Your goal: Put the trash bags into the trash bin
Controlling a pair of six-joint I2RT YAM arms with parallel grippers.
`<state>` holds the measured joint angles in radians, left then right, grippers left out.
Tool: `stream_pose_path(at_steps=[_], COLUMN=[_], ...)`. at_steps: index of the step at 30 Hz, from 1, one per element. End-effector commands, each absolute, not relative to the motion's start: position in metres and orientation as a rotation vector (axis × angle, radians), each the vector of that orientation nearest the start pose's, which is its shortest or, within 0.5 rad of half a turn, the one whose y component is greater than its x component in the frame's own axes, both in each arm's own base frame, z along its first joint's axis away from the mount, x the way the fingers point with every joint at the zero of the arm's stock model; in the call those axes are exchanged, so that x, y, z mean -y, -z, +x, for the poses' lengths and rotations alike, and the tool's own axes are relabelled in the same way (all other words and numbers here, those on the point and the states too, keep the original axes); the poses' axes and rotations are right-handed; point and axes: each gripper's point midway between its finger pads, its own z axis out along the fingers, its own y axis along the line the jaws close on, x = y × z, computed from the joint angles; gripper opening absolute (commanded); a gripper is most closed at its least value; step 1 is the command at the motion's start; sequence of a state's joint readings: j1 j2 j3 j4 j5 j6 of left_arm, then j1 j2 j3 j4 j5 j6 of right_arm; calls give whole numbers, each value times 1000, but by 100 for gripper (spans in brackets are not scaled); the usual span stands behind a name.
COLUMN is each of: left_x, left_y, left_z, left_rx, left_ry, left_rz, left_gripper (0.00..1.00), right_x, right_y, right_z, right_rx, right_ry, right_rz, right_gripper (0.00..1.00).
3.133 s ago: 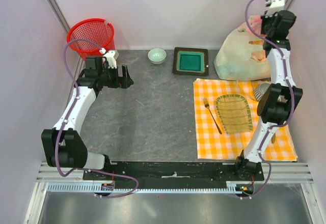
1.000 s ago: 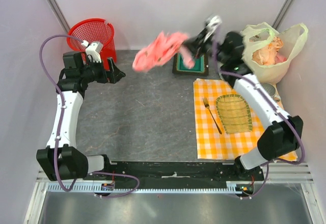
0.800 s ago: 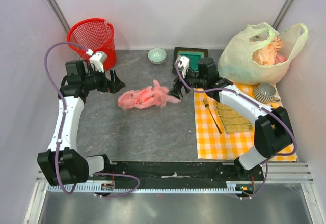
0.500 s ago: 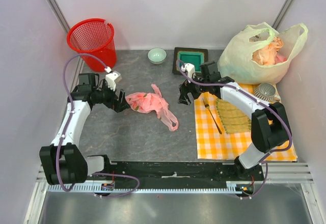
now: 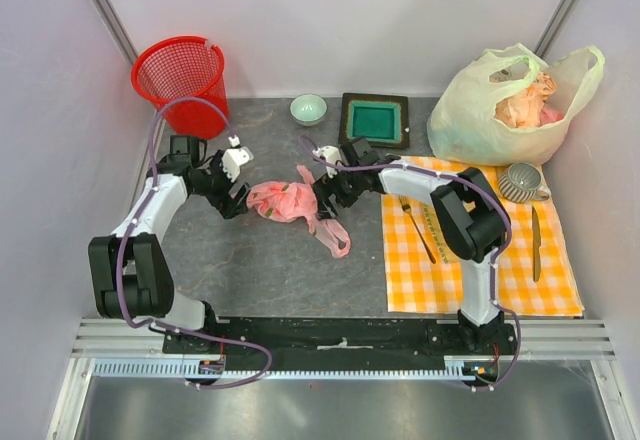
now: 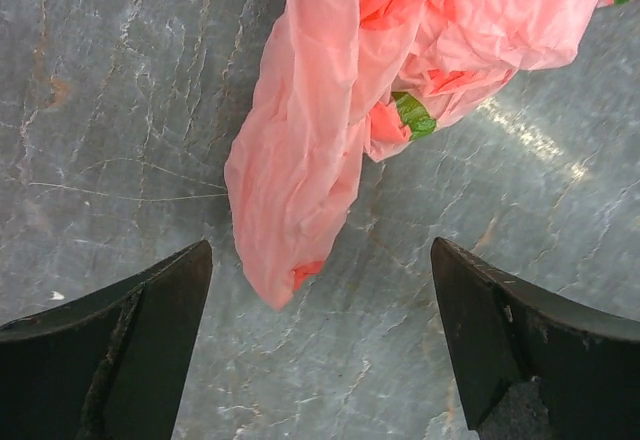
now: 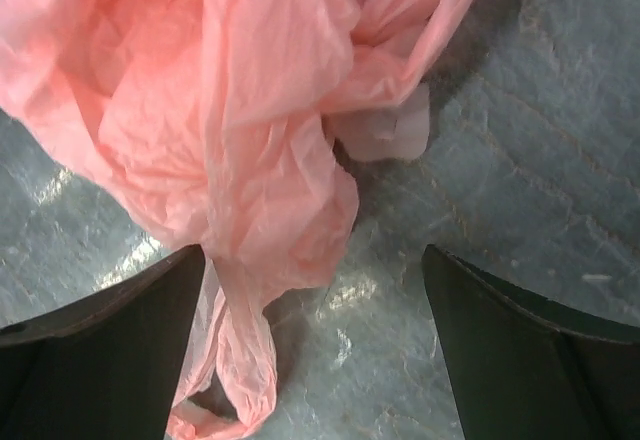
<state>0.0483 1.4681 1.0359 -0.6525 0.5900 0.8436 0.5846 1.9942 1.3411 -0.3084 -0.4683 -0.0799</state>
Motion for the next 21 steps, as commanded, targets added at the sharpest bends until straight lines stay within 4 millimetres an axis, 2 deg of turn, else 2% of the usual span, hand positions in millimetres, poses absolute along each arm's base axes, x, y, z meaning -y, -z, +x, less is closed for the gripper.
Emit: stream_pose_path(at_steps=[1, 3, 4, 5, 6, 8, 9, 10, 11, 13, 14, 15, 18, 19, 21], left_x=[43, 41, 38, 36, 33, 28, 24, 23, 20, 10, 4, -11, -34, -30, -23], left_y=[-105, -92, -86, -81, -73, -66, -65, -61, -60, -63, -66, -69, -88, -89, -98], left_z=[342, 340, 340, 343, 344, 347, 348, 345, 344, 336, 334, 328, 318, 305, 293], left_rx=[-2086, -2107, -2123, -2130, -2149, -2164, -2168, -2180, -2180, -2191, -2186, -2205, -2148, -2152, -2059], left_ry=[270, 270, 256, 240, 238, 210, 205, 206, 196, 184, 174, 165, 138, 187, 188], left_rz=[1281, 1293, 1297, 1287, 1282, 1265, 1258, 1257, 1266, 1263, 1272, 1236, 1232, 1265, 1399], left_gripper=[96, 91, 88, 86, 77, 65, 53, 46, 39, 14, 7, 2, 2, 2, 2], right_x=[-342, -343, -340, -337, -335, -328, -326, -324, -317, -307, -295, -286, -255, -249, -238], right_y=[-45, -39, -37, -34, -35, -34, -35, -36, -35, -39, -41, -46, -54, -56, -62], right_z=[358, 355, 357, 357, 357, 360, 361, 362, 367, 373, 380, 387, 406, 410, 415], right_rx=[-2313, -2326, -2330, -2335, -2334, -2339, -2342, -2343, -2358, -2362, -2370, -2362, -2355, -2353, -2333], right_ry=[-837, -839, -813, -797, -785, -768, -764, -757, -727, -705, -681, -646, -557, -529, -493], right_rz=[-965, -970, -966, -963, -963, -951, -943, -939, -919, -897, -872, -859, -818, -821, -844], right_gripper=[97, 90, 78, 71, 65, 40, 27, 6, 0, 0, 0, 0, 0, 0, 0])
